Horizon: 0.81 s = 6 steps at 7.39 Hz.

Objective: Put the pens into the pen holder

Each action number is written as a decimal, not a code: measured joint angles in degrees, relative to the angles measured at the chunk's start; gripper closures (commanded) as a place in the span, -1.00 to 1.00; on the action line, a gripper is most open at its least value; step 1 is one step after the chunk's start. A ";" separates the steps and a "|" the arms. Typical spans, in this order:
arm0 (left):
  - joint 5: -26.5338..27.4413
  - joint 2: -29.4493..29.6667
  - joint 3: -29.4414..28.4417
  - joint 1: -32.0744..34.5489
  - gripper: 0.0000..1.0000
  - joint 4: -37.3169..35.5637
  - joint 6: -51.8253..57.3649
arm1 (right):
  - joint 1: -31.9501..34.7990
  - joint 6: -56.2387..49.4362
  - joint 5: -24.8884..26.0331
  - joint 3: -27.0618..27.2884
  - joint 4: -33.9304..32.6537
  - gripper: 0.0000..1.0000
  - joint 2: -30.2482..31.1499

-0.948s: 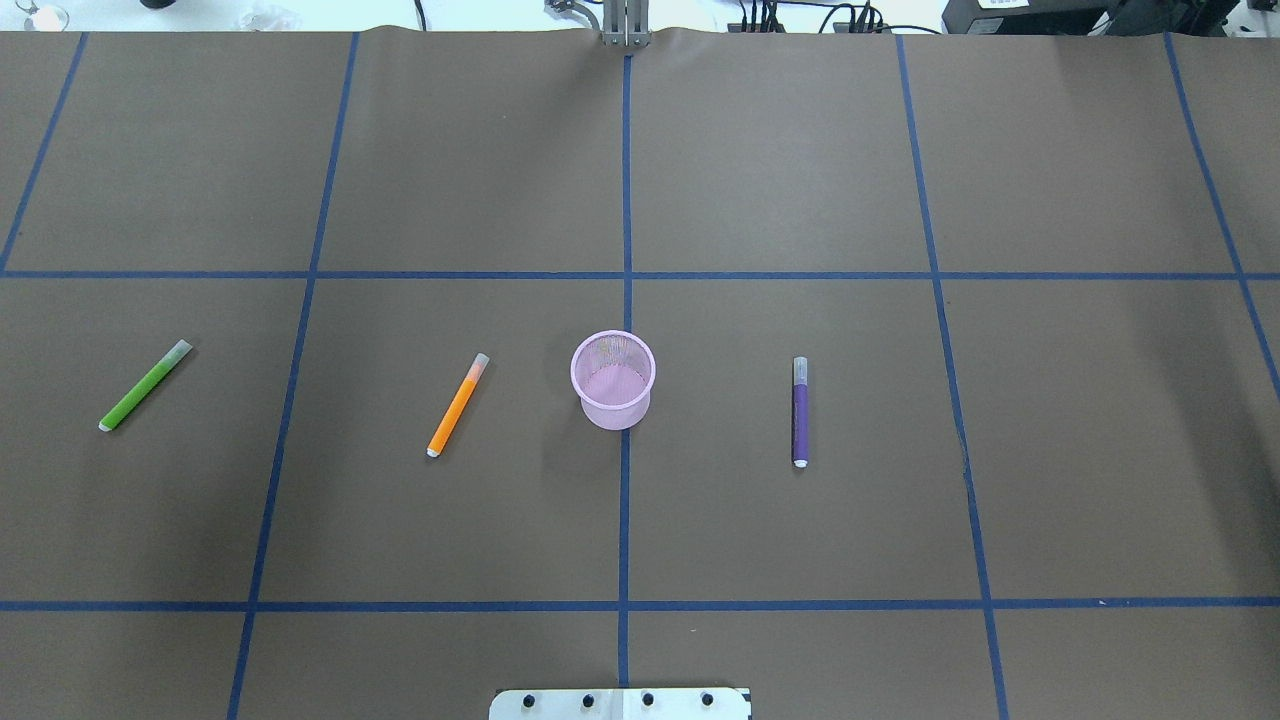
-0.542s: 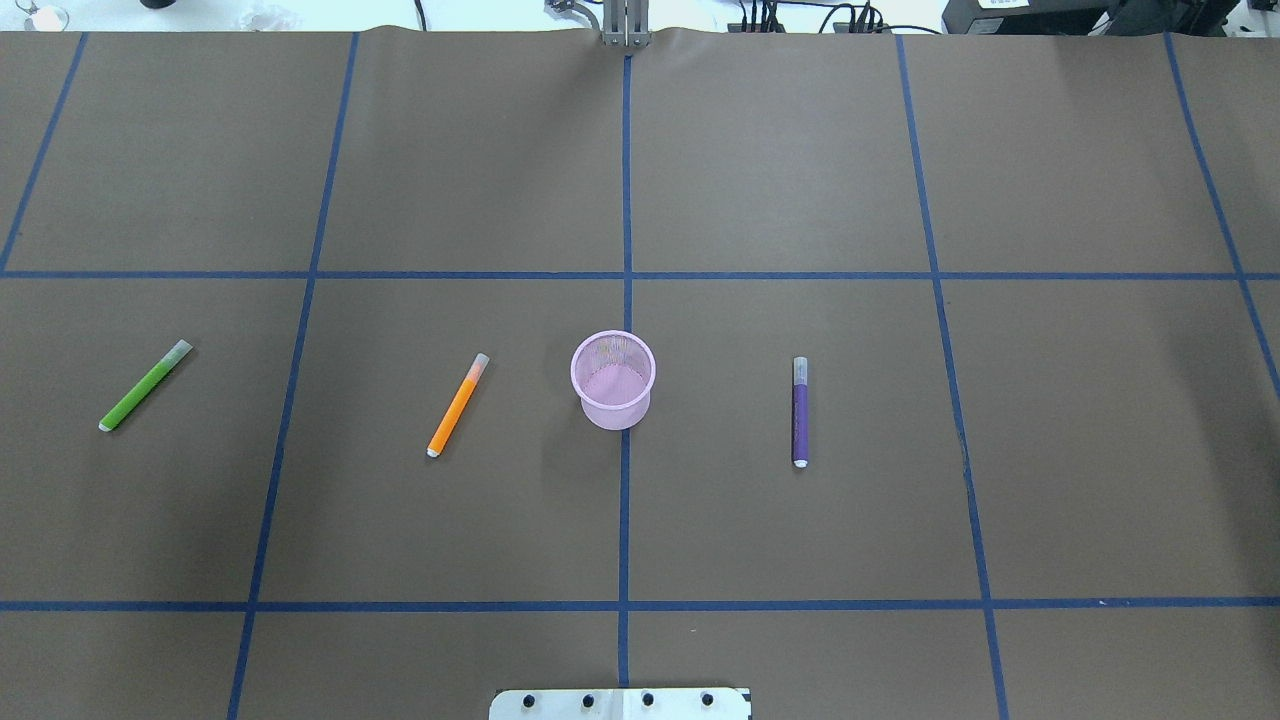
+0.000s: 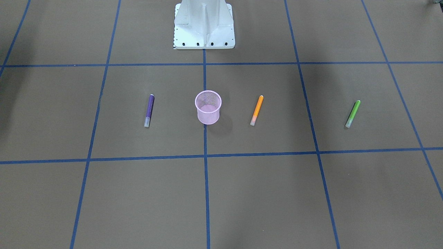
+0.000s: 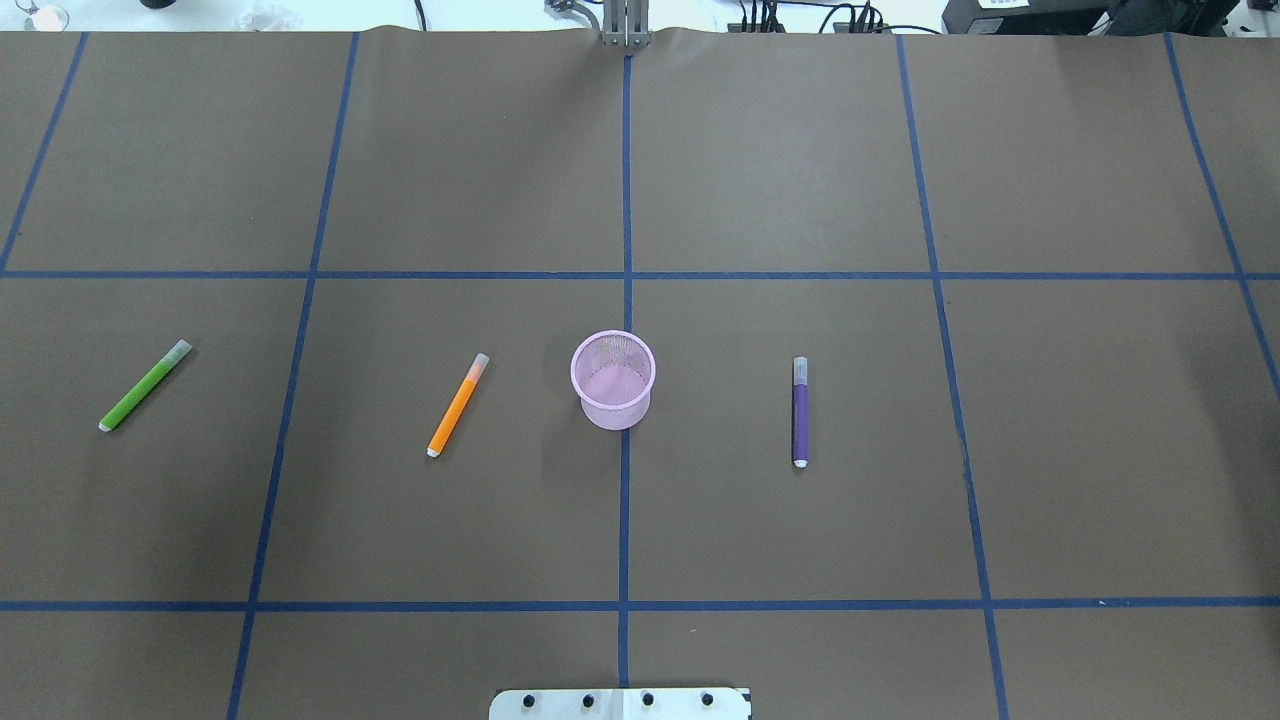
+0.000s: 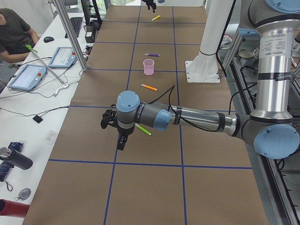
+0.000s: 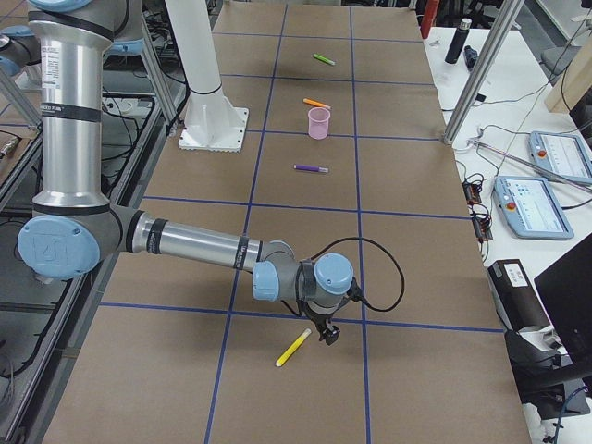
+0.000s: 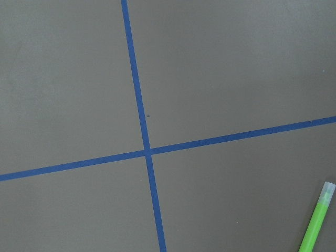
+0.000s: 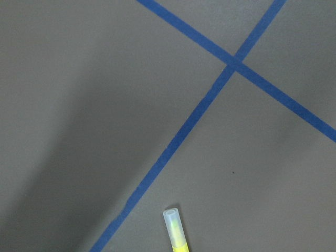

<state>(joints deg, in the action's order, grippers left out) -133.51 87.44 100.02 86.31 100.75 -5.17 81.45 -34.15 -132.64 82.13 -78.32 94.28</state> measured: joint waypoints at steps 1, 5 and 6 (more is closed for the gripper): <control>0.02 -0.04 -0.03 -0.12 -1.00 0.04 -0.01 | -1.00 -0.56 0.71 -0.88 0.62 -0.82 0.06; 0.21 0.00 -0.09 -0.49 -1.00 0.12 0.01 | -3.43 -0.82 2.53 -6.06 7.04 -0.70 0.24; 0.29 0.01 -0.09 -0.60 -1.00 0.11 0.04 | -3.75 -0.81 3.33 -6.76 8.50 -0.67 0.29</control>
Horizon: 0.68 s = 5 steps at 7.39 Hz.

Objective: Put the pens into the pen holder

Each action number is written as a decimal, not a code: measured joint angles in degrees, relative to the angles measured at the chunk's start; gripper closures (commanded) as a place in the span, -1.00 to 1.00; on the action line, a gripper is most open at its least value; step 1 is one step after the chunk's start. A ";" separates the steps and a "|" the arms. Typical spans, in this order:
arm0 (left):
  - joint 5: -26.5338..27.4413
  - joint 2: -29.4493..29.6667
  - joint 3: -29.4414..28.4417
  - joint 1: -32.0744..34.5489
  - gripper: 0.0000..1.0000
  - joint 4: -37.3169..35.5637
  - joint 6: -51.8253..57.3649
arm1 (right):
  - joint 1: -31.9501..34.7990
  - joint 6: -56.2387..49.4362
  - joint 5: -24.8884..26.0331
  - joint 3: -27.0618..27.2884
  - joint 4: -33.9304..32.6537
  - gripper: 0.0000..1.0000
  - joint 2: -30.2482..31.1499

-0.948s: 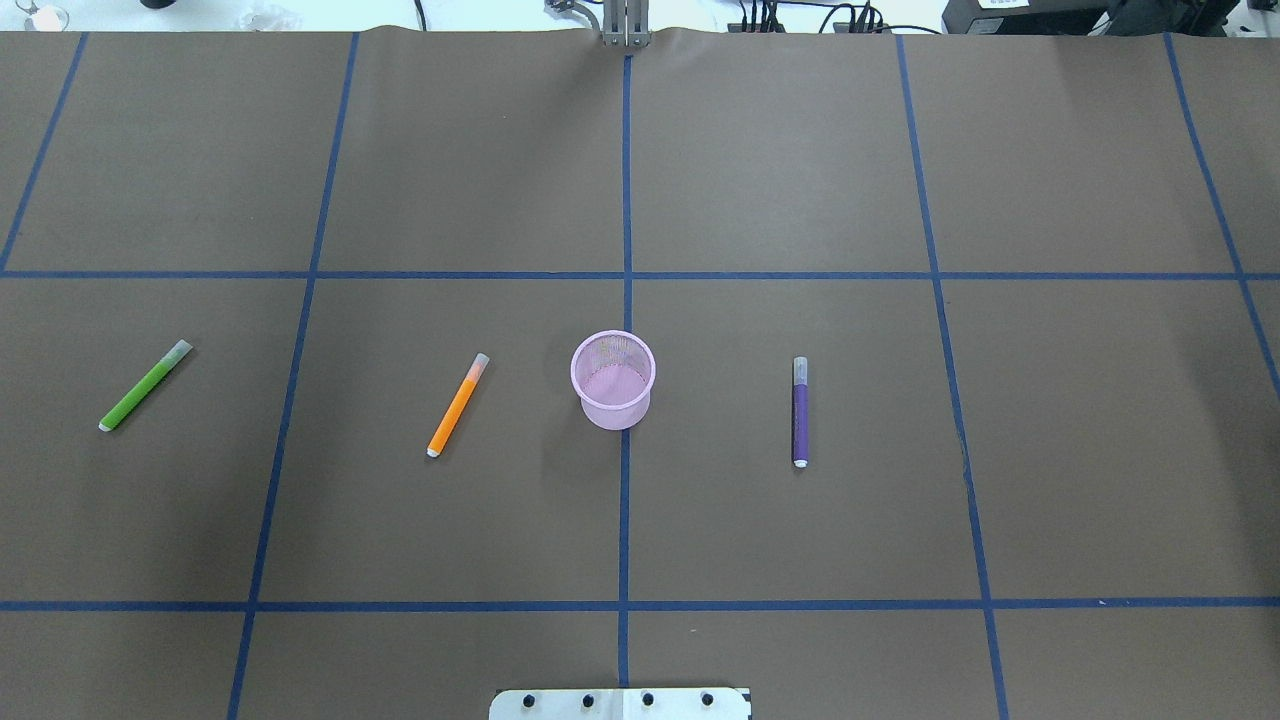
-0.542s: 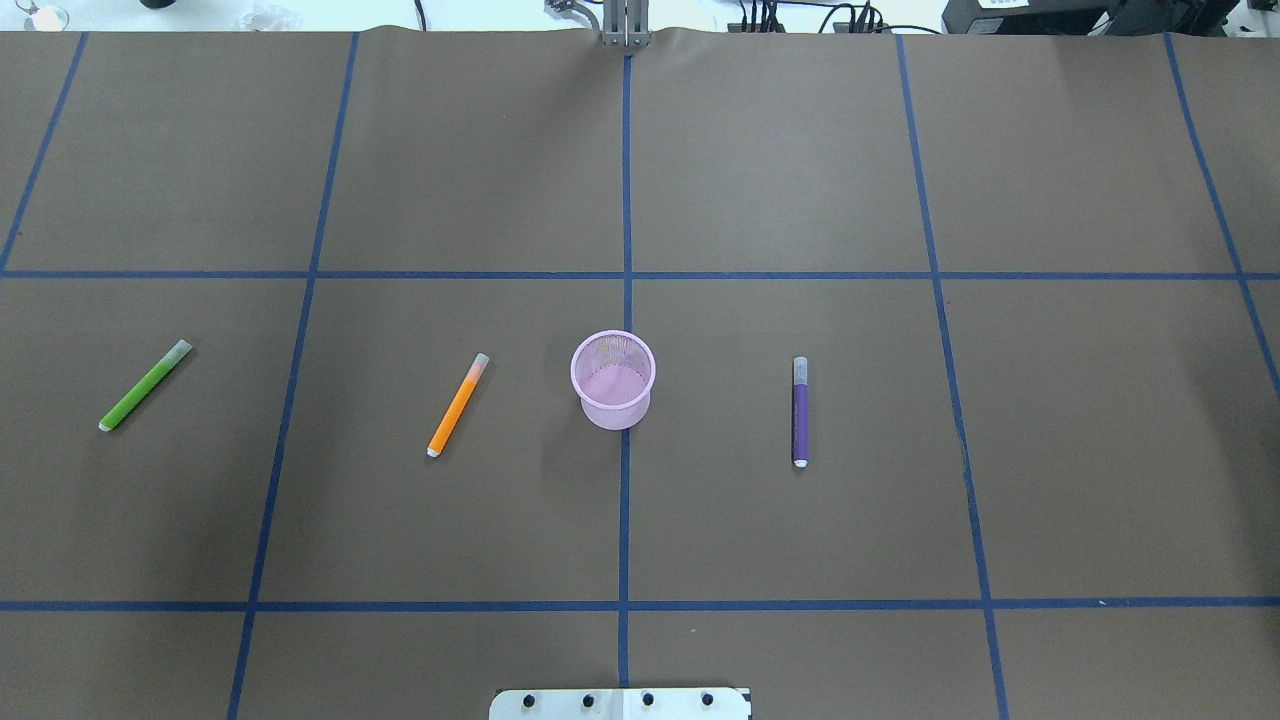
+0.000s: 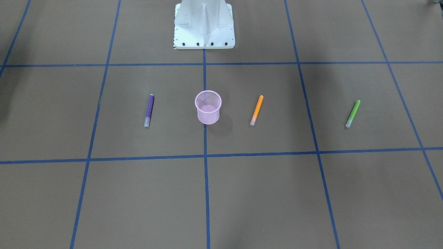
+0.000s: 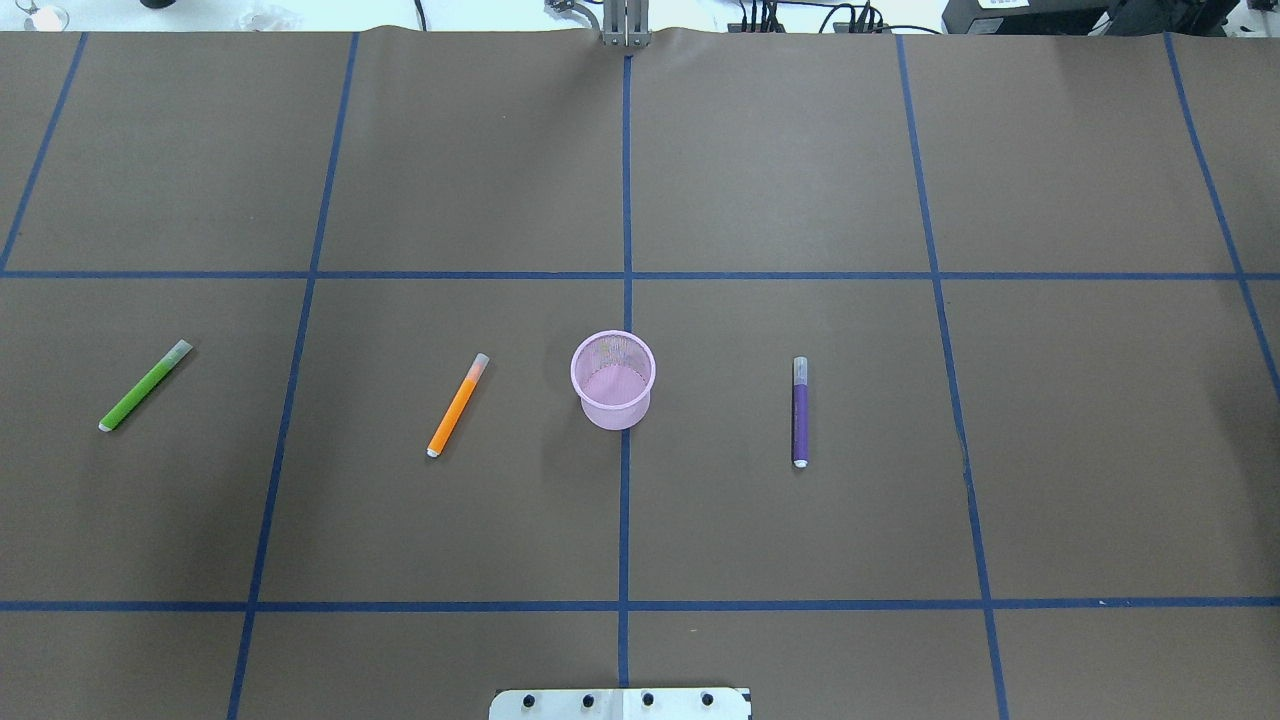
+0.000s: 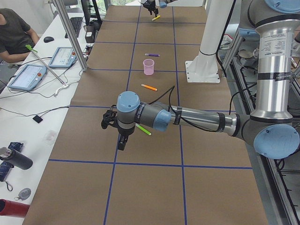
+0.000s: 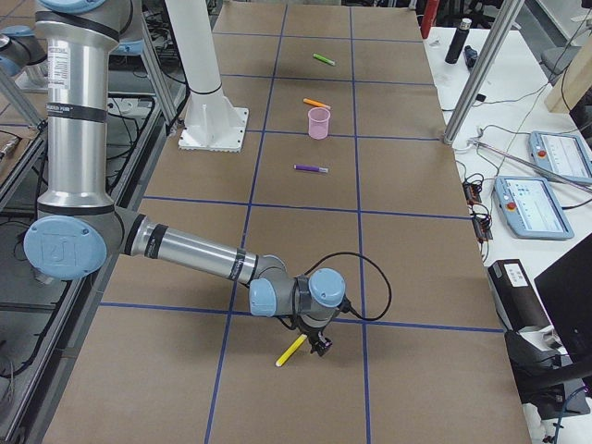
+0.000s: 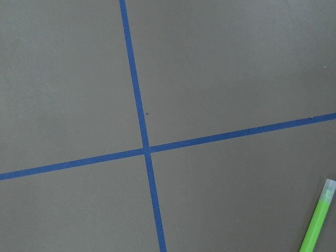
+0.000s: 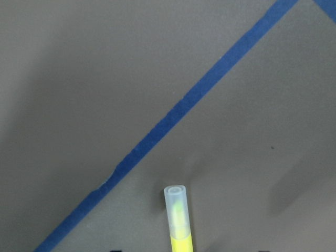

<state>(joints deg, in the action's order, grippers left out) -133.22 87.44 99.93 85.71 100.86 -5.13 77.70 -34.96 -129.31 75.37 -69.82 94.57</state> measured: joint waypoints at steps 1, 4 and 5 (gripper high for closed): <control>0.04 0.00 0.00 -0.14 -1.00 0.01 0.02 | -0.17 -0.05 0.33 -0.26 0.71 -0.63 0.07; 0.12 0.01 0.00 -0.27 -1.00 -0.02 0.03 | -0.36 -0.03 0.54 -0.42 1.08 -0.30 0.39; 0.14 0.01 0.00 -0.28 -1.00 -0.02 0.03 | -0.45 -0.04 0.53 -0.42 1.11 -0.30 0.41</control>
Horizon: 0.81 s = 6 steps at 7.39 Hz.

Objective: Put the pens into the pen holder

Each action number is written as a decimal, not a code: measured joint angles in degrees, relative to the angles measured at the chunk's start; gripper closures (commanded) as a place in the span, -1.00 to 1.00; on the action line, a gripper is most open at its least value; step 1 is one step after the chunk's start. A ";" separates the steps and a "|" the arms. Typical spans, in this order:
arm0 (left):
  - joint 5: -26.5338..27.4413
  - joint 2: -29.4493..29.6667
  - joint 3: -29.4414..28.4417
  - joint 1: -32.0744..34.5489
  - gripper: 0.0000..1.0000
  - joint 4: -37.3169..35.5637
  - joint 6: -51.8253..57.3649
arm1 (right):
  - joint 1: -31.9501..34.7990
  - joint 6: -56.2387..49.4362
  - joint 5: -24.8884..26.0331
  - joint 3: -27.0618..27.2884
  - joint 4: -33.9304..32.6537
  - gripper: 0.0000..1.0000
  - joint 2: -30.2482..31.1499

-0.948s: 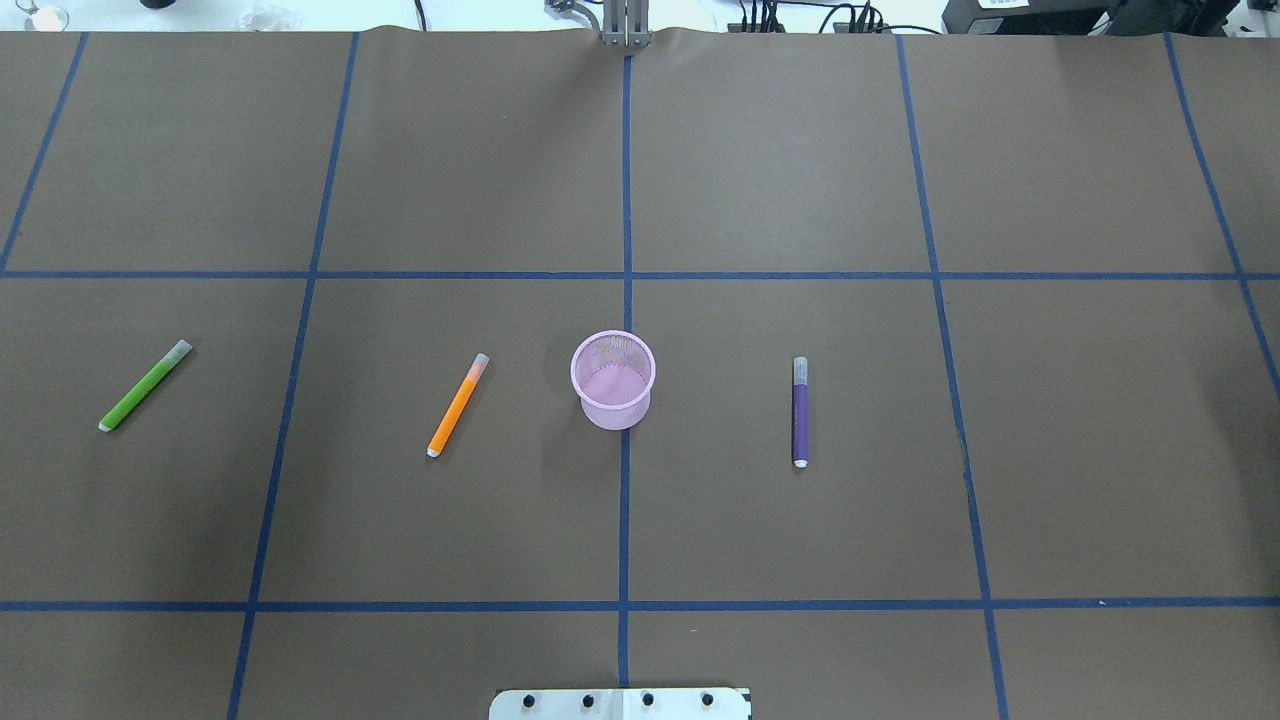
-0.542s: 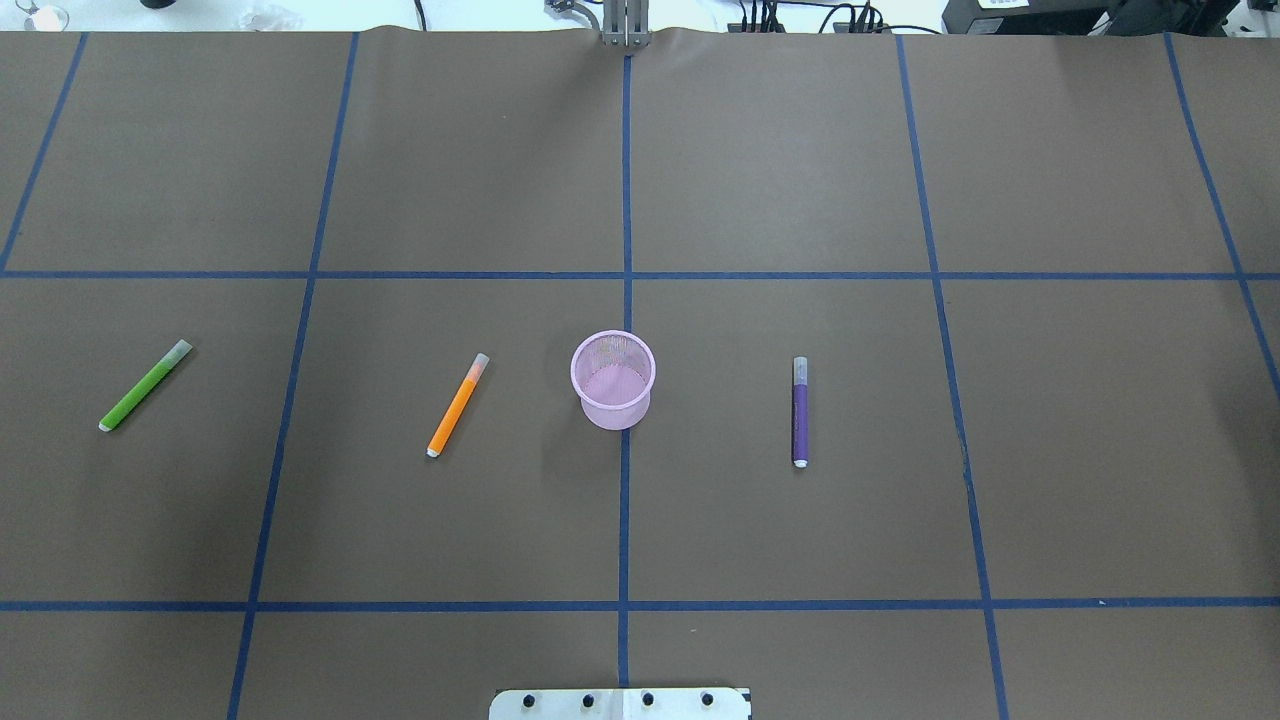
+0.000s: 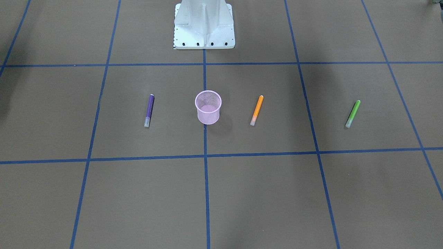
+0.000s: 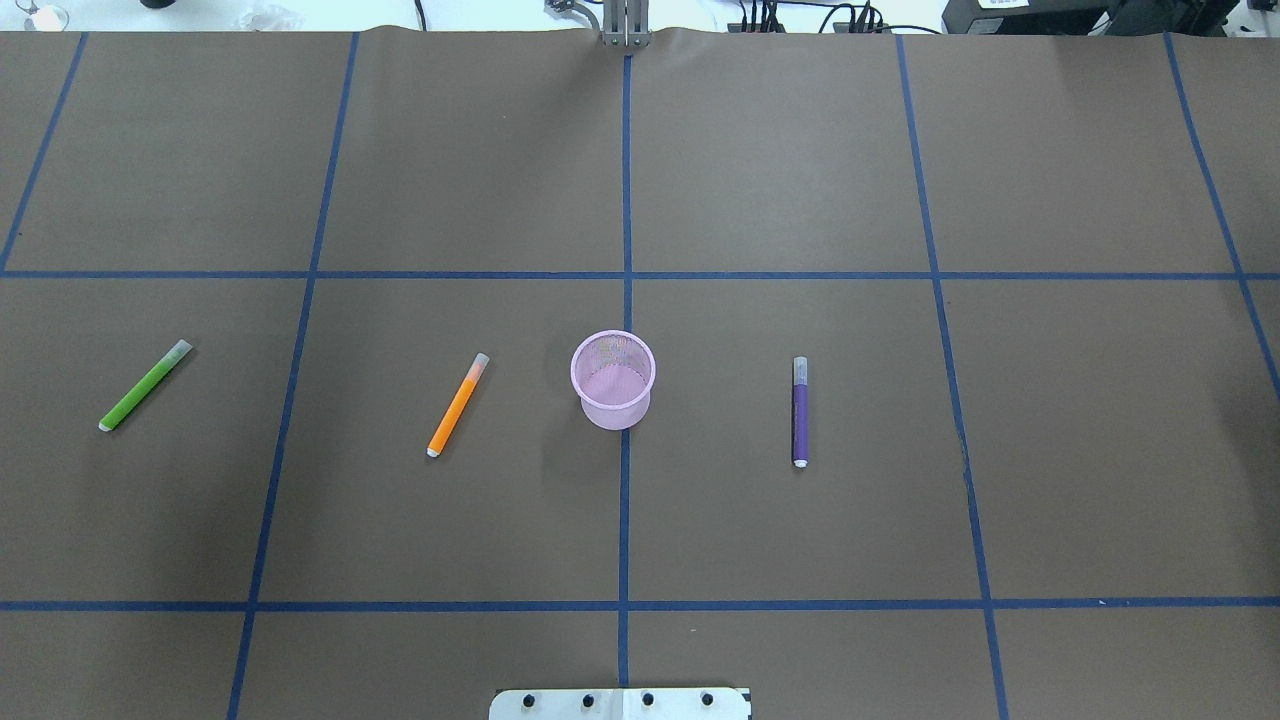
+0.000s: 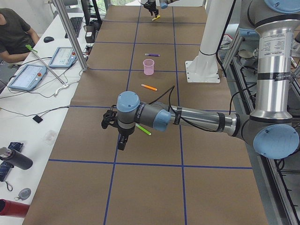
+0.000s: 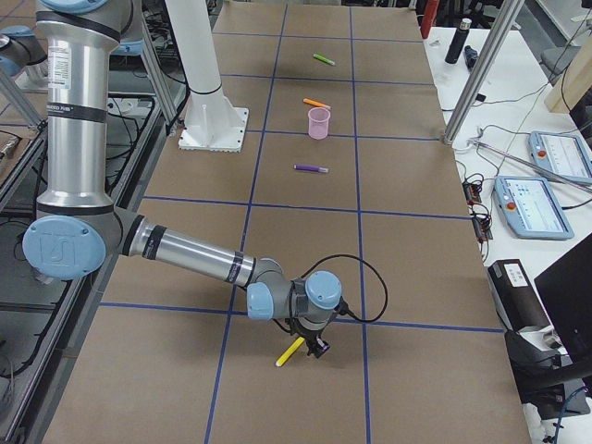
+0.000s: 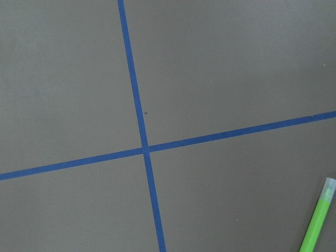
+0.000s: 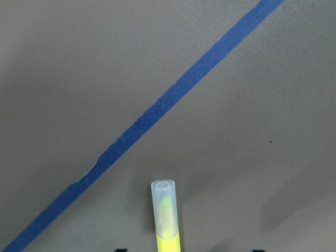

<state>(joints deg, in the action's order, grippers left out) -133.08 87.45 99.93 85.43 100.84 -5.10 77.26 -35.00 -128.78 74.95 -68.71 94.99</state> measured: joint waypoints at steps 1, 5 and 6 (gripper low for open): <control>0.01 0.00 0.00 0.00 -1.00 0.01 0.00 | -0.18 -0.03 0.00 0.00 0.38 -0.32 0.02; 0.01 0.00 -0.13 0.00 -1.00 -0.03 0.06 | -1.38 -0.06 0.11 -0.06 2.79 -0.14 0.41; 0.03 0.00 -0.15 0.00 -1.00 -0.03 0.08 | -1.56 -0.07 0.11 -0.06 2.85 -0.15 0.44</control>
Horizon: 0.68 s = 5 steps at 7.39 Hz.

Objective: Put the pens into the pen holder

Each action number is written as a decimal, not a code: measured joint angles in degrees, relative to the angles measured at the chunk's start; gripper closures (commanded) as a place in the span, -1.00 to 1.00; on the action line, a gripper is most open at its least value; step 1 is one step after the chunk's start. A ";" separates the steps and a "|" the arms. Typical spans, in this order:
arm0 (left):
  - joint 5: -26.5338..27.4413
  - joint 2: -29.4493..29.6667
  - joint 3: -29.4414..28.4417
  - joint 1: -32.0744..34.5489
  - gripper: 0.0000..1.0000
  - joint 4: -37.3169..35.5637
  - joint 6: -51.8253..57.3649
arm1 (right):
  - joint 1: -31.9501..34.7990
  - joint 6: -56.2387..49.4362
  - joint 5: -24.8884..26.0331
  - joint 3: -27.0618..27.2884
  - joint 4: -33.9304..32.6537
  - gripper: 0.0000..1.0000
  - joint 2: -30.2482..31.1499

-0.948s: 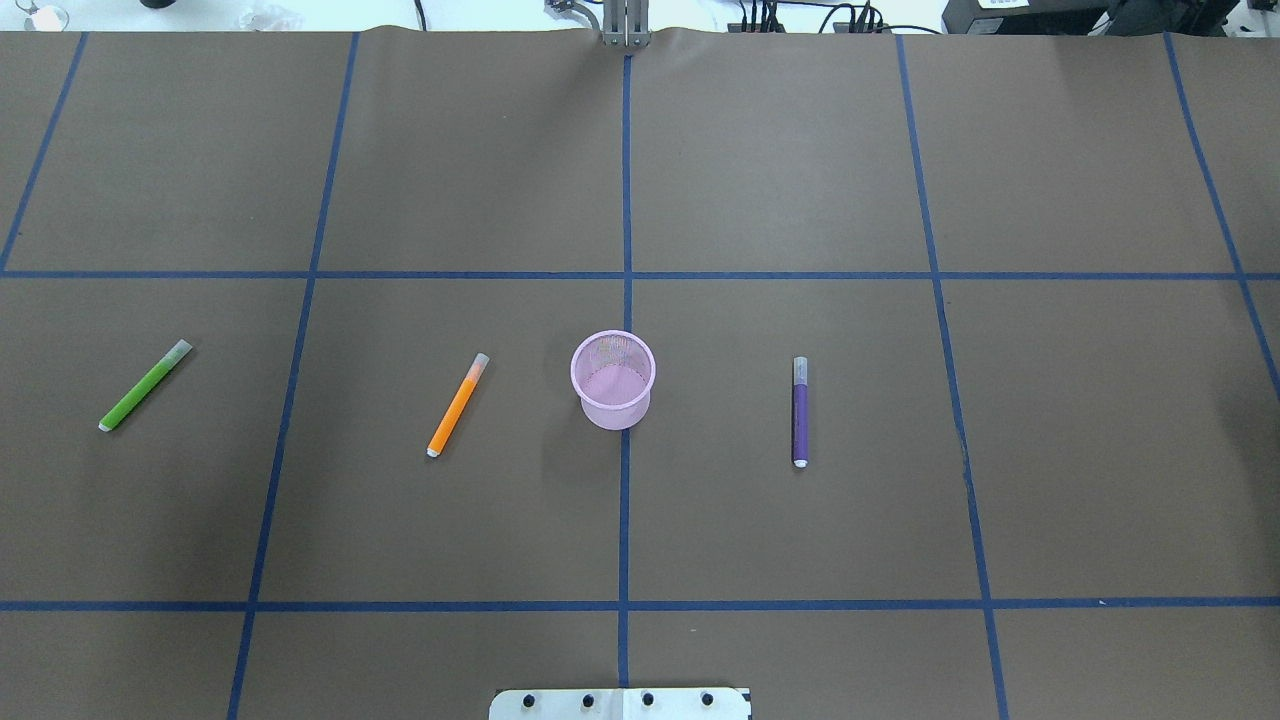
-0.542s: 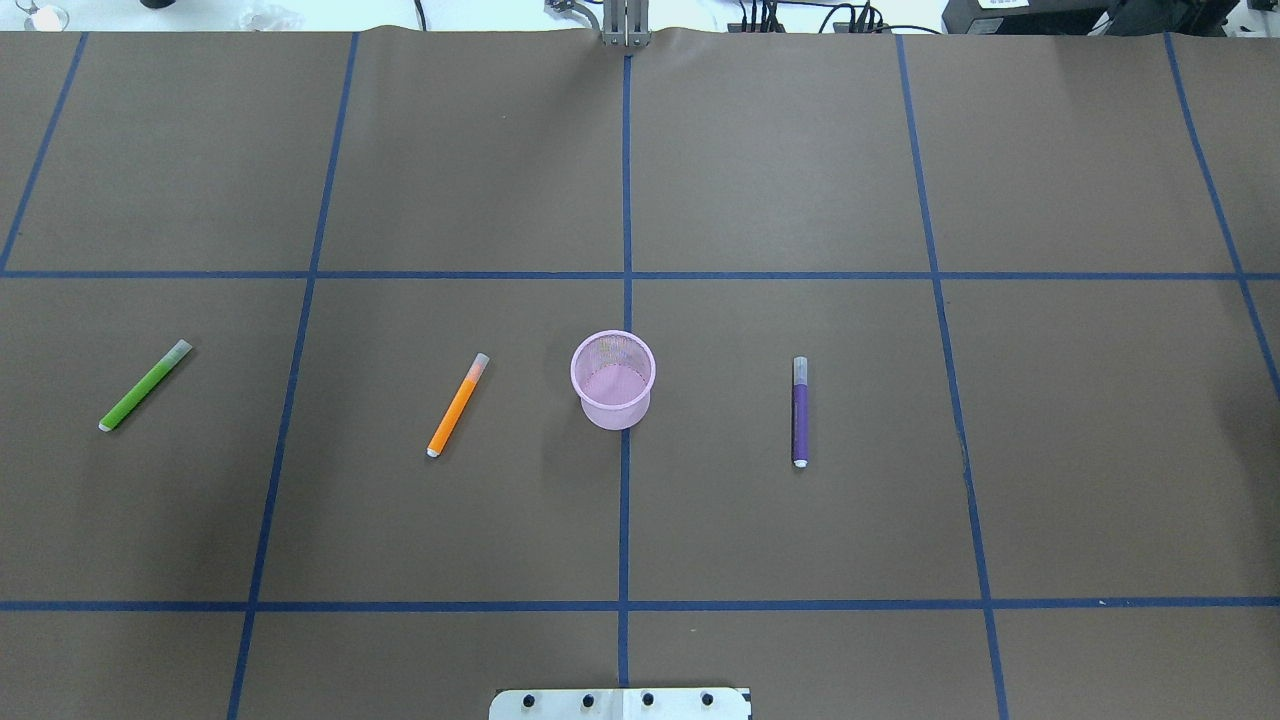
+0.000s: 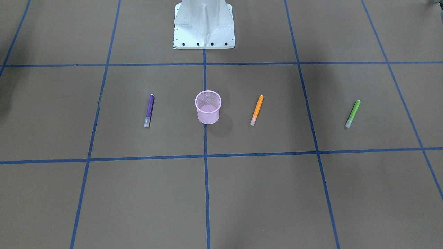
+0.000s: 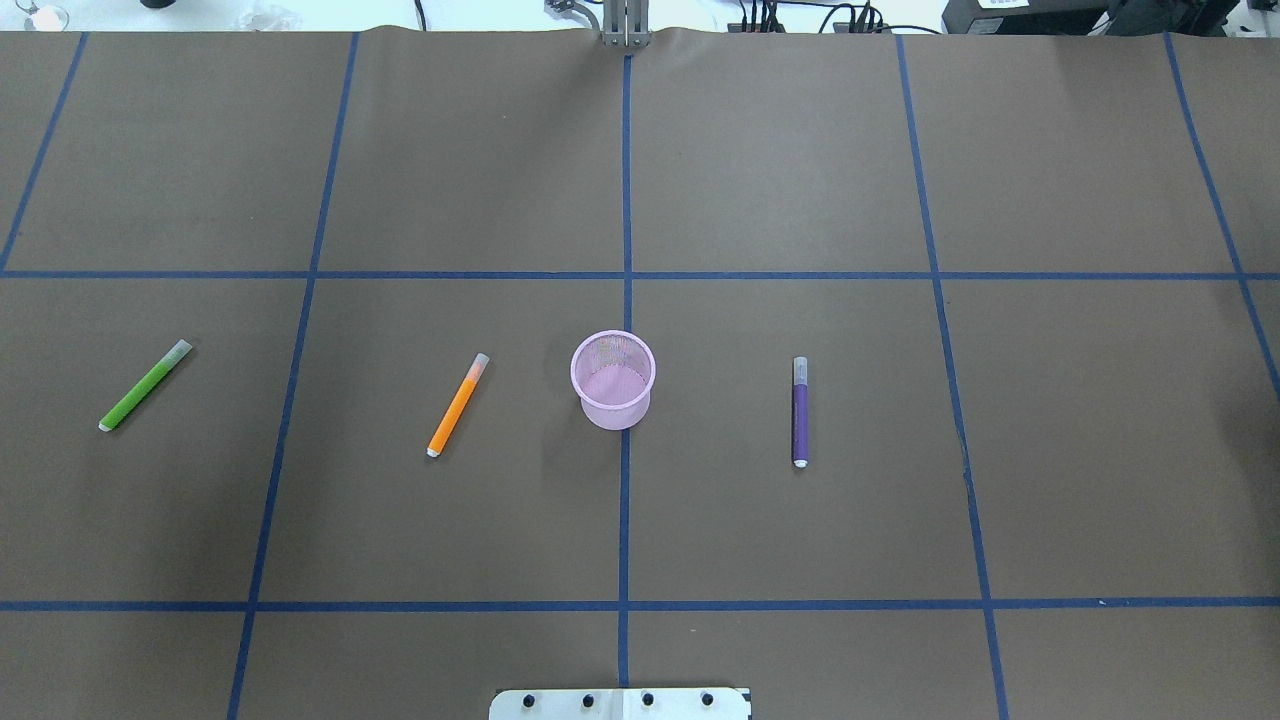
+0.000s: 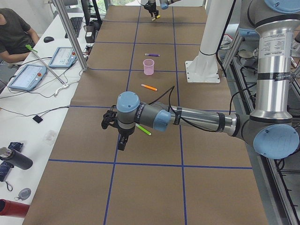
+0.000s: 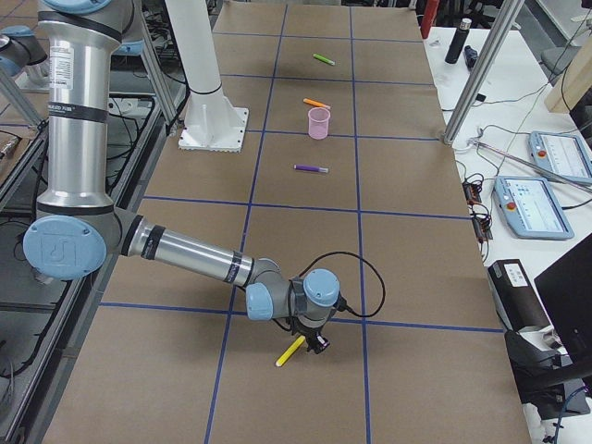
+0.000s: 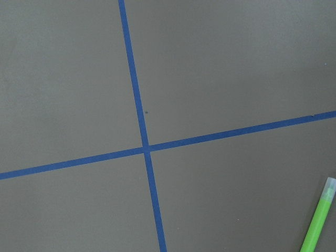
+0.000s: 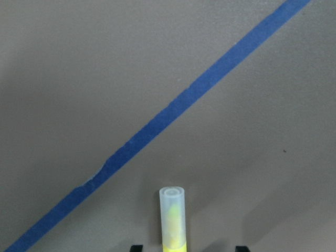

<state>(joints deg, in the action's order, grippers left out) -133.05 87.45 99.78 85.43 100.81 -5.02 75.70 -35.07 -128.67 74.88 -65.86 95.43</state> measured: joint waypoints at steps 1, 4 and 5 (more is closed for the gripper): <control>0.04 0.00 -0.02 0.00 -1.00 0.00 0.01 | -0.12 0.00 0.00 0.00 0.02 -0.15 0.02; 0.07 0.00 -0.02 0.00 -1.00 0.00 0.01 | -0.34 -0.02 0.00 -0.07 0.01 -0.16 0.02; 0.07 0.00 -0.02 0.00 -1.00 0.00 0.01 | -0.40 -0.01 0.00 -0.08 -0.03 -0.16 0.02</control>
<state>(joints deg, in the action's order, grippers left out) -132.98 87.45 99.76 85.43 100.81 -5.01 75.30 -35.08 -128.67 74.80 -65.89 95.45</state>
